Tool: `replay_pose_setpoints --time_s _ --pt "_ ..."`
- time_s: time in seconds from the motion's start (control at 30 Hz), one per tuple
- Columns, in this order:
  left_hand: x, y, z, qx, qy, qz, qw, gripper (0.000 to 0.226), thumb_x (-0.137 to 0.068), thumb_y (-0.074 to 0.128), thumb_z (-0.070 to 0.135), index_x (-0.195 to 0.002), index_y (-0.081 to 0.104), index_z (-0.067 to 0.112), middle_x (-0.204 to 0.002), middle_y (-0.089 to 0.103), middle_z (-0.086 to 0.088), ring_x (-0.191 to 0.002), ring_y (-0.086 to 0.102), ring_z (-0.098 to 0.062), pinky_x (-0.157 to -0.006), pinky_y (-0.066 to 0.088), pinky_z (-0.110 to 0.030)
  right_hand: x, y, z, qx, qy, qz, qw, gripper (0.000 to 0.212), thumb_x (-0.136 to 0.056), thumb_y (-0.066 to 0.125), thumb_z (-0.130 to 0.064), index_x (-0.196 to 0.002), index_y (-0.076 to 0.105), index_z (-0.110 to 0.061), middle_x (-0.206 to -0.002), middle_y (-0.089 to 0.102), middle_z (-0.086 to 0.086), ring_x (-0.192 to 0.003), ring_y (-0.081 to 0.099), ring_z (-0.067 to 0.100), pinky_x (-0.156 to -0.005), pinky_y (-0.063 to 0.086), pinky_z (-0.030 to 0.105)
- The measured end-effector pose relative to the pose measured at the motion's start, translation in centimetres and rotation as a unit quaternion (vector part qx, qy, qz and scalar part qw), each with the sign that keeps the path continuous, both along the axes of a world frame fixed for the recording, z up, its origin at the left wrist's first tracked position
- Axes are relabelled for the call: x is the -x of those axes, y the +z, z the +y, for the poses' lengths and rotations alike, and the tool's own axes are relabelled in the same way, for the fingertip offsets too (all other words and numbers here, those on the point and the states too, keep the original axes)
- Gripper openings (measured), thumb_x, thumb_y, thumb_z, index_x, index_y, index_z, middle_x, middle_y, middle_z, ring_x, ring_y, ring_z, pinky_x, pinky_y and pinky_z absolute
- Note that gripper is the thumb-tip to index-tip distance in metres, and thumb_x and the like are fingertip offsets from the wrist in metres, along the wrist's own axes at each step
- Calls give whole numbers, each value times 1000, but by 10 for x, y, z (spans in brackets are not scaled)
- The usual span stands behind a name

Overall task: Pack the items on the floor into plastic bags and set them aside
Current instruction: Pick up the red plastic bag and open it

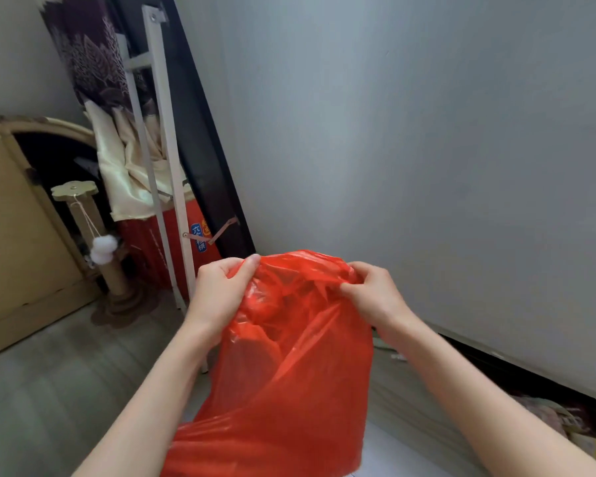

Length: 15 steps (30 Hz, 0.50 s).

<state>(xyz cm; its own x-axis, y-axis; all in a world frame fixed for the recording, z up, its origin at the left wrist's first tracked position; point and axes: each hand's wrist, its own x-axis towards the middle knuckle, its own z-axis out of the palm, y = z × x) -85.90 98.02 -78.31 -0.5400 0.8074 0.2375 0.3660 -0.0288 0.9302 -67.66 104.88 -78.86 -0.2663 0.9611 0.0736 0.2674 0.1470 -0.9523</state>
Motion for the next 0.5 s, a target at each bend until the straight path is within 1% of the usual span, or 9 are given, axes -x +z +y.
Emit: replay_pose_setpoints --time_s 0.07,0.13,0.2,0.23,0.27,0.3,0.37,0.43,0.5 --pt "25 -4 -3 30 19 -16 999 26 -85 62 36 -69 71 17 -74 71 -9 -74 66 -24 -78 53 -47 -10 11 2 56 97 80 990 19 -82 60 3 -77 65 -15 -75 65 5 -61 58 9 -65 46 26" --pt "39 -11 -5 73 42 8 996 22 -83 64 37 -71 71 20 -79 71 -7 -83 66 -27 -83 52 -45 -18 16 2 68 169 60 981 19 -85 58 0 -80 67 -16 -67 65 -1 -54 57 5 -61 47 22" --pt "34 -16 -3 76 88 138 984 17 -85 62 32 -83 70 17 -91 69 -5 -94 62 -27 -88 47 -35 -21 16 2 63 192 16 979 22 -89 54 -1 -82 68 -17 -65 65 -4 -55 58 5 -60 47 20" --pt "27 -16 -2 32 92 206 974 16 -86 61 29 -93 68 17 -100 65 -2 -99 59 -24 -88 43 -30 -20 15 2 65 190 11 979 24 -90 51 -1 -82 68 -16 -66 65 -2 -55 58 5 -62 47 21" --pt "17 -14 -2 -28 62 254 965 24 -85 63 29 -105 63 16 -107 59 0 -103 56 -19 -90 39 -25 -19 13 2 68 189 17 980 24 -91 49 -1 -83 67 -15 -68 64 -1 -56 58 5 -63 46 22" --pt "8 -10 -1 -74 1 286 955 39 -82 64 34 -115 57 16 -113 54 4 -107 53 -15 -92 36 -22 -17 13 3 72 188 32 979 23 -92 48 -2 -84 67 -13 -71 63 1 -56 58 5 -64 46 22" --pt "-10 -4 0 -107 -118 341 926 59 -76 63 45 -127 46 22 -117 49 12 -112 47 -7 -98 33 -20 -16 14 3 93 196 81 973 19 -93 47 -5 -90 65 -8 -75 64 4 -58 59 6 -63 46 21" --pt "-23 -1 0 -107 -186 339 916 53 -76 65 38 -124 46 26 -109 52 22 -104 52 1 -94 38 -17 -17 18 2 119 218 133 960 18 -93 47 -8 -95 65 -7 -76 66 4 -60 61 7 -61 48 19" --pt "-28 2 1 -118 -197 299 926 35 -79 66 19 -113 57 21 -97 59 20 -92 58 5 -86 44 -14 -17 21 0 100 216 133 962 17 -93 49 -10 -94 66 -9 -77 67 1 -65 62 7 -64 49 18"
